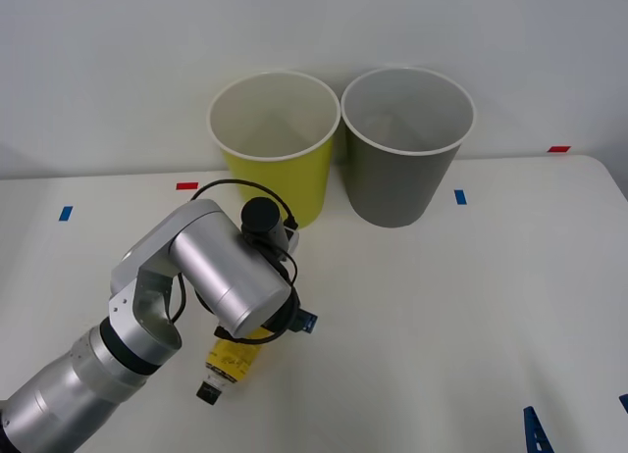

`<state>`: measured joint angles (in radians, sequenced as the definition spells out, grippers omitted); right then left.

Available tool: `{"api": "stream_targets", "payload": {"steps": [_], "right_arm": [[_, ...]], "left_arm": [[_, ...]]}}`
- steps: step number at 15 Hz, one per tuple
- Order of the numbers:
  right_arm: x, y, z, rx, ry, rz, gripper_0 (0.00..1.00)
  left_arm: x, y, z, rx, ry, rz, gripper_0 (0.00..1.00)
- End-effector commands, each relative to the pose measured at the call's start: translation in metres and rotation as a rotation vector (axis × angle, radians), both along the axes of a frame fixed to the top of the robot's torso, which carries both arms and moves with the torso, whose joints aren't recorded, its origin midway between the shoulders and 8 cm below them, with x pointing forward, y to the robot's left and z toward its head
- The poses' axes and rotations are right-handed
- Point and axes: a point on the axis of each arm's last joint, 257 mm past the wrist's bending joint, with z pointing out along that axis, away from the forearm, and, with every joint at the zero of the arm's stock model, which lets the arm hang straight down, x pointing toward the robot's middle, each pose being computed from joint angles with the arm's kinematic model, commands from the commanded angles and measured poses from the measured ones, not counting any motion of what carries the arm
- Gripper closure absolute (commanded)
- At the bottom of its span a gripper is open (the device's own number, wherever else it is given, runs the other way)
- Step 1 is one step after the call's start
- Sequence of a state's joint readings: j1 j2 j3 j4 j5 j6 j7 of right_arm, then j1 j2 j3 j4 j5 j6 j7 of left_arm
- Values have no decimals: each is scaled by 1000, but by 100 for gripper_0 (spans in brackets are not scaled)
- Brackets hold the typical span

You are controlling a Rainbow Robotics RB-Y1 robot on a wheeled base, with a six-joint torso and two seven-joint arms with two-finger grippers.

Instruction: Put cans in the gray bin and PET bottles in the light green bin.

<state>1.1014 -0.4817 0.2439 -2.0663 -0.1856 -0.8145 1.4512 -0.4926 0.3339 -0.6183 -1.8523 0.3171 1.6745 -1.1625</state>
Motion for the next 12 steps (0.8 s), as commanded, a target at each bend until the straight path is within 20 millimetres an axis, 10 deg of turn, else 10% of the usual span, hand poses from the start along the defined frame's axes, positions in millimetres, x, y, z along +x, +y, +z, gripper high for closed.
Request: {"api": "stream_targets", "payload": {"steps": [1,12], "right_arm": [[0,0,0,0,0,0,0],[0,0,0,0,0,0,0]], "left_arm": [[4,1,-2,15,2,0,0],[11,9,-17,75,17,-8,0]]}}
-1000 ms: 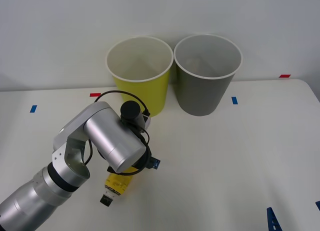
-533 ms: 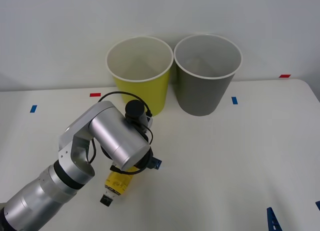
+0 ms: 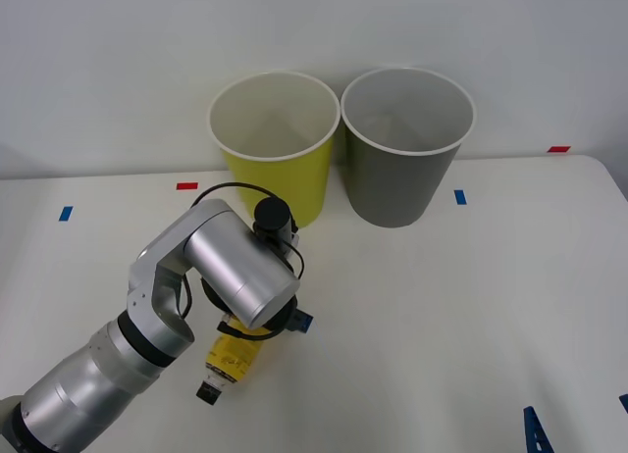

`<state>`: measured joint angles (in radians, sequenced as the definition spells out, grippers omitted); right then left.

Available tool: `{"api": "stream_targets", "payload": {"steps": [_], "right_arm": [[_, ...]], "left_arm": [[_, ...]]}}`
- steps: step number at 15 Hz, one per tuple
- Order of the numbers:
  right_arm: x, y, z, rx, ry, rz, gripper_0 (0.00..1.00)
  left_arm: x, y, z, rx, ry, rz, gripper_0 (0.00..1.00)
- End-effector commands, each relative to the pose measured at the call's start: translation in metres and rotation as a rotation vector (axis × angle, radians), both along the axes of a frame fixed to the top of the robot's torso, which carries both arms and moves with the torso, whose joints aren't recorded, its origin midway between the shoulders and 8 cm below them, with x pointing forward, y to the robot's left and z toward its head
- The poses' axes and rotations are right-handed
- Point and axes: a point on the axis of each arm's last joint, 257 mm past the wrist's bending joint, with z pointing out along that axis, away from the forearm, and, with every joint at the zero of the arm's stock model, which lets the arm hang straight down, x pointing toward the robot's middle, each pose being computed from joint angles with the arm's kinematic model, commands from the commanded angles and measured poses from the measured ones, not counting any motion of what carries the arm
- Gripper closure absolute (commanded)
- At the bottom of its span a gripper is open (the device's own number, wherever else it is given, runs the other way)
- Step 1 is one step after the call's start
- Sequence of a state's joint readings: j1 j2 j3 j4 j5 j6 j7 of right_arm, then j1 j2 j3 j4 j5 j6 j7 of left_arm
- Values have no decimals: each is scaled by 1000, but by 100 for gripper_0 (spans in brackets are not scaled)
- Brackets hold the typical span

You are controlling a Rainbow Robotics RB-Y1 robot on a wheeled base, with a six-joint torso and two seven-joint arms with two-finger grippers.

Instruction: Put cans in the gray bin and PET bottles in the light green bin.

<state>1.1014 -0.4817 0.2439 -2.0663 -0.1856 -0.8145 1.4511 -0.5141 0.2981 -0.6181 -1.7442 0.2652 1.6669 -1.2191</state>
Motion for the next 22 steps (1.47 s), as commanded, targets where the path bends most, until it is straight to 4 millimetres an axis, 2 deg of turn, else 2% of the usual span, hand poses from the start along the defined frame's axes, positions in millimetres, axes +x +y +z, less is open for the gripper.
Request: {"api": "stream_targets", "payload": {"steps": [1,3,4,5,6,7,8,14,17,19,22], "right_arm": [[0,0,0,0,0,0,0],[0,0,0,0,0,0,0],[0,0,0,0,0,0,0],[0,0,0,0,0,0,0],[0,0,0,0,0,0,0],[0,0,0,0,0,0,0],[0,0,0,0,0,0,0],[0,0,0,0,0,0,0],[0,0,0,0,0,0,0],[0,0,0,0,0,0,0],[0,0,0,0,0,0,0]], "left_arm": [[0,-1,-1,4,3,-7,0],[0,-2,-1,4,0,-8,0],[0,-4,-1,3,-2,-8,10],[2,-4,0,4,-8,-9,37],[3,-6,0,0,-14,-12,81],[3,-8,1,-4,-18,-19,97],[3,-8,0,-4,-18,-20,100],[3,-14,4,-13,-24,-34,100],[6,-18,20,-26,-69,-61,100],[6,-19,38,-41,-107,-101,100],[10,-11,61,-28,-175,-146,100]]}}
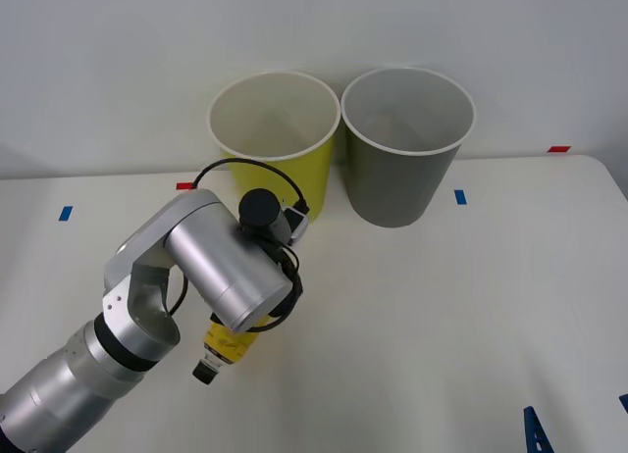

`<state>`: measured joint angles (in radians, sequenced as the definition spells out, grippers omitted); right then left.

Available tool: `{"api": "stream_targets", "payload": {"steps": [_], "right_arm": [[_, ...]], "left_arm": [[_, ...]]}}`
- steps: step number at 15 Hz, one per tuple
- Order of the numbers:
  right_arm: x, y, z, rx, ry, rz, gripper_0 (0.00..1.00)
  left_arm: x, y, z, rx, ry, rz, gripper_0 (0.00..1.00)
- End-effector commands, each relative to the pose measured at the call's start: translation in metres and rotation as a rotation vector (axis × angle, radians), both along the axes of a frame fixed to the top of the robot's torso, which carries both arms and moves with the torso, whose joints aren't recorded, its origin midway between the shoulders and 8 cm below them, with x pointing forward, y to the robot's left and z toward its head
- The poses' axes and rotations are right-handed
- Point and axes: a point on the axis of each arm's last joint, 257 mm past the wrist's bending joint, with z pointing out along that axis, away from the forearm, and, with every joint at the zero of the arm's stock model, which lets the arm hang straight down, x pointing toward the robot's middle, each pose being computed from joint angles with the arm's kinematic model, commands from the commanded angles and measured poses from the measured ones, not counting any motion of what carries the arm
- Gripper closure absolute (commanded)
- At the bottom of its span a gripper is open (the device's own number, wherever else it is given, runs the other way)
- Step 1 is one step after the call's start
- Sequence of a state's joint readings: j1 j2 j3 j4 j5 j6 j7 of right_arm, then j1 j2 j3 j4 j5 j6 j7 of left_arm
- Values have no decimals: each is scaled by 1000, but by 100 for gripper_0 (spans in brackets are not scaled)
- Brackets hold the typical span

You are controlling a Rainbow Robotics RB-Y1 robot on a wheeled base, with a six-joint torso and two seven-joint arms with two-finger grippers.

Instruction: Put cans in the gray bin and PET bottles in the light green bin.

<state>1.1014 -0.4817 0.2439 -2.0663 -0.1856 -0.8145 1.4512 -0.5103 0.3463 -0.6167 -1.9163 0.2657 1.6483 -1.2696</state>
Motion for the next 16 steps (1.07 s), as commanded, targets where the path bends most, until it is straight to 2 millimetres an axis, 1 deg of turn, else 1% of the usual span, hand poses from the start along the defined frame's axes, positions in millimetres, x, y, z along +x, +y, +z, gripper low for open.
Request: {"api": "stream_targets", "payload": {"steps": [1,4,6,9,12,15,16], "right_arm": [[0,0,0,0,0,0,0],[0,0,0,0,0,0,0],[0,0,0,0,0,0,0],[0,0,0,0,0,0,0],[0,0,0,0,0,0,0],[0,0,0,0,0,0,0],[0,0,0,0,0,0,0]], "left_arm": [[3,6,22,12,-66,-46,100],[4,1,51,-1,-152,-86,100],[6,-5,73,-80,-212,-91,100],[3,7,90,-109,-263,-127,100],[3,13,111,-139,-307,-117,100],[5,14,144,-184,-382,-109,100],[4,14,158,-219,-402,-109,100]]}}
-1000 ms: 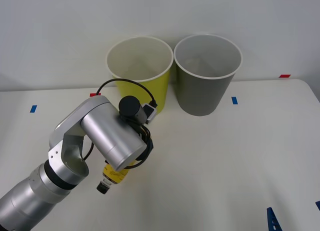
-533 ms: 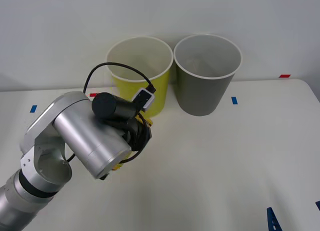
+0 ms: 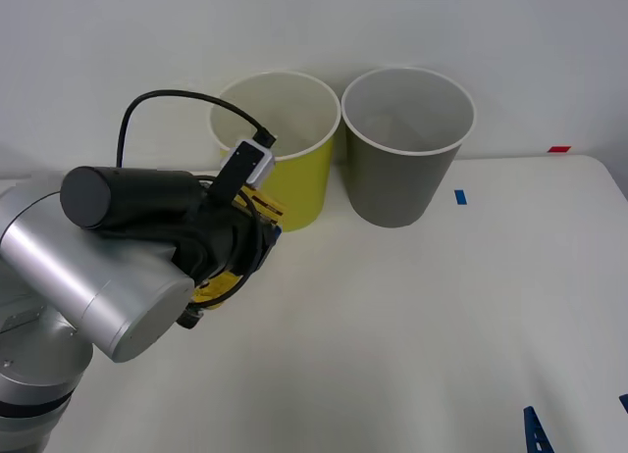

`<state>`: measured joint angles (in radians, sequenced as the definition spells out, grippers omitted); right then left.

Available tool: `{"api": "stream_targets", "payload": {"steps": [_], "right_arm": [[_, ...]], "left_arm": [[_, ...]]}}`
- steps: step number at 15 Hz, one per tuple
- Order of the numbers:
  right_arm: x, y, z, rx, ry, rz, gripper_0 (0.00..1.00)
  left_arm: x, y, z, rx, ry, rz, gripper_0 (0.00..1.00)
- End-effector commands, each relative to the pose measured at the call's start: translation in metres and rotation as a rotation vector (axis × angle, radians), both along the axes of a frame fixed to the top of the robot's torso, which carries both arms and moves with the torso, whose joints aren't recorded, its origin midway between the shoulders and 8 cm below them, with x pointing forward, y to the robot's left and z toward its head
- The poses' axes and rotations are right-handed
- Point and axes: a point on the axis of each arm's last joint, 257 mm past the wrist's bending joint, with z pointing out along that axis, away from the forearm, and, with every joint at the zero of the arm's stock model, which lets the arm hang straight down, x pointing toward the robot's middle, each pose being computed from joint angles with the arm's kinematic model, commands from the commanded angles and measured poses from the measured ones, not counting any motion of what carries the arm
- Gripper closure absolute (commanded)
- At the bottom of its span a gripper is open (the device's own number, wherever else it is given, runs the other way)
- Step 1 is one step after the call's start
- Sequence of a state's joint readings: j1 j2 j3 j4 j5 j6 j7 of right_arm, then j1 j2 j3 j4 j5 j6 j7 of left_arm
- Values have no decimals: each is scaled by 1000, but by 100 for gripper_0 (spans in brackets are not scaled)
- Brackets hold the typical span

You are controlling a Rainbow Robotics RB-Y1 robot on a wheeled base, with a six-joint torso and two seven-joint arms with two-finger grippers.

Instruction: Put cans in the gray bin and PET bottles in the light green bin.

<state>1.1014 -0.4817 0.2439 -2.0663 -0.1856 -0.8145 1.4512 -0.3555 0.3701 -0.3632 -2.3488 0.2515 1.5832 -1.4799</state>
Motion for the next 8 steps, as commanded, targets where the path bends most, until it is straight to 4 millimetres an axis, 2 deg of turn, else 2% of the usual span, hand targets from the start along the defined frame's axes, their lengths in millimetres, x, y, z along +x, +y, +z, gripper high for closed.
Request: {"api": "stream_targets", "payload": {"steps": [1,4,8], "right_arm": [[0,0,0,0,0,0,0],[0,0,0,0,0,0,0],[0,0,0,0,0,0,0]], "left_arm": [[-1,3,35,-77,-55,-5,100],[-2,20,71,-114,-132,4,100],[-8,38,110,-174,-205,5,100]]}}
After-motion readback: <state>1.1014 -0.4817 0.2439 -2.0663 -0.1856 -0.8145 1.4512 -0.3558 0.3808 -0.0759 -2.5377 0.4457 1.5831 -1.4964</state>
